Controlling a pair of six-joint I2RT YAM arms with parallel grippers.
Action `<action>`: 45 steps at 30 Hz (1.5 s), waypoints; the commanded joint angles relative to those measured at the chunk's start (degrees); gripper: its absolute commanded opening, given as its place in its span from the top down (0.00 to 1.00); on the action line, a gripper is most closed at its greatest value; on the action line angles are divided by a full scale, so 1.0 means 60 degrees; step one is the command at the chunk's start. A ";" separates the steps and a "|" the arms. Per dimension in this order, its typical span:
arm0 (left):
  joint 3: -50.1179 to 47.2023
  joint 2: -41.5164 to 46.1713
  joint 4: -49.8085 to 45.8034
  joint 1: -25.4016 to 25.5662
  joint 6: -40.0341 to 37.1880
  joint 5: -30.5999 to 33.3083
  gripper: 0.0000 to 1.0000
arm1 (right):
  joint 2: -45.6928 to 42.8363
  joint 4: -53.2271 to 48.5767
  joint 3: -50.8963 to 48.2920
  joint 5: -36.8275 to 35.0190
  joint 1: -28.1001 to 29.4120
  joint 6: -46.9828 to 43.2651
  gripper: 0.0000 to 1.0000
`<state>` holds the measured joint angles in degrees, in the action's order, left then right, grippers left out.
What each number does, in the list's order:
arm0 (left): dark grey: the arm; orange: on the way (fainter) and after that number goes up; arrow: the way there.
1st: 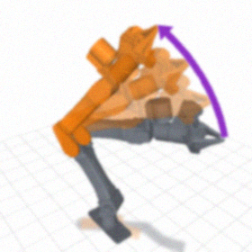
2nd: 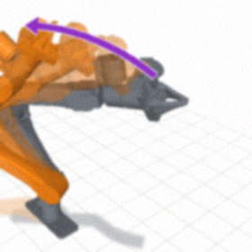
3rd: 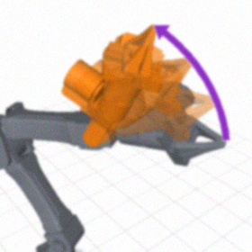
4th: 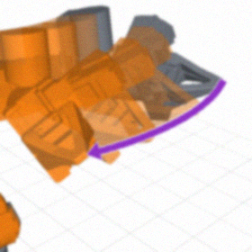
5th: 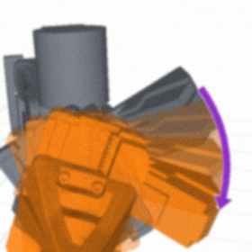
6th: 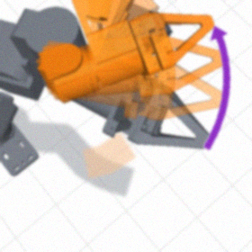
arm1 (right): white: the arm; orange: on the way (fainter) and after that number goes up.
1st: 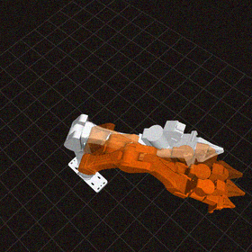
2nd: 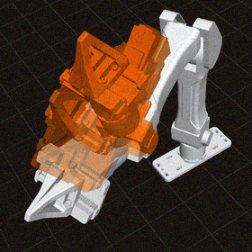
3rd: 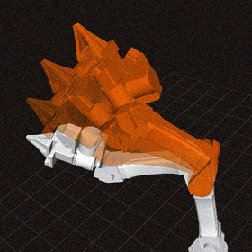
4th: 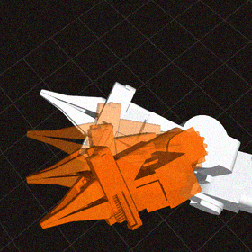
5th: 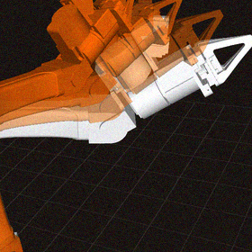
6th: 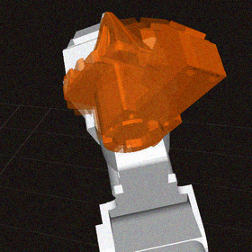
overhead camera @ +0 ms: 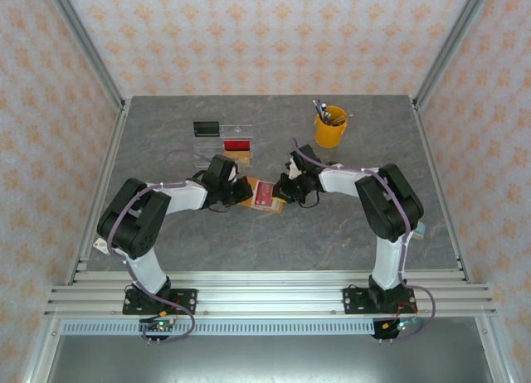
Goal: Take the credit cards out of the card holder
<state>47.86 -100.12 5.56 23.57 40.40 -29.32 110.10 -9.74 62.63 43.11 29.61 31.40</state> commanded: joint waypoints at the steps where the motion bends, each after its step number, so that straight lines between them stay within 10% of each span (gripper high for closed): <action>1: 0.0166 0.0102 -0.0015 -0.0076 -0.0021 -0.0642 0.96 | 0.0609 -0.1252 -0.0492 -0.0962 0.0135 -0.0186 0.89; 8: 0.0888 -0.0482 -0.0434 -0.0221 -0.0209 -0.1280 0.67 | 0.0636 -0.1263 -0.0514 -0.0952 0.0135 -0.0249 0.89; 18: 0.2131 -0.1389 -0.2286 -0.0391 -0.1329 -0.1384 0.65 | 0.0707 -0.1290 -0.0478 -0.0916 0.0134 -0.0318 0.89; 29: 0.2581 -0.2373 -0.2313 -0.0516 -0.1809 -0.3099 0.74 | 0.0809 -0.1321 -0.0419 -0.0901 0.0135 -0.0399 0.89; 45: 0.1800 -0.1780 -0.1518 -0.1054 -0.2053 -0.2819 1.00 | 0.0881 -0.1366 -0.0448 -0.0974 0.0134 -0.0440 0.89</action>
<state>61.23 -112.29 -3.29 18.13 29.82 -48.12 110.19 -9.78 62.63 43.31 29.58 30.11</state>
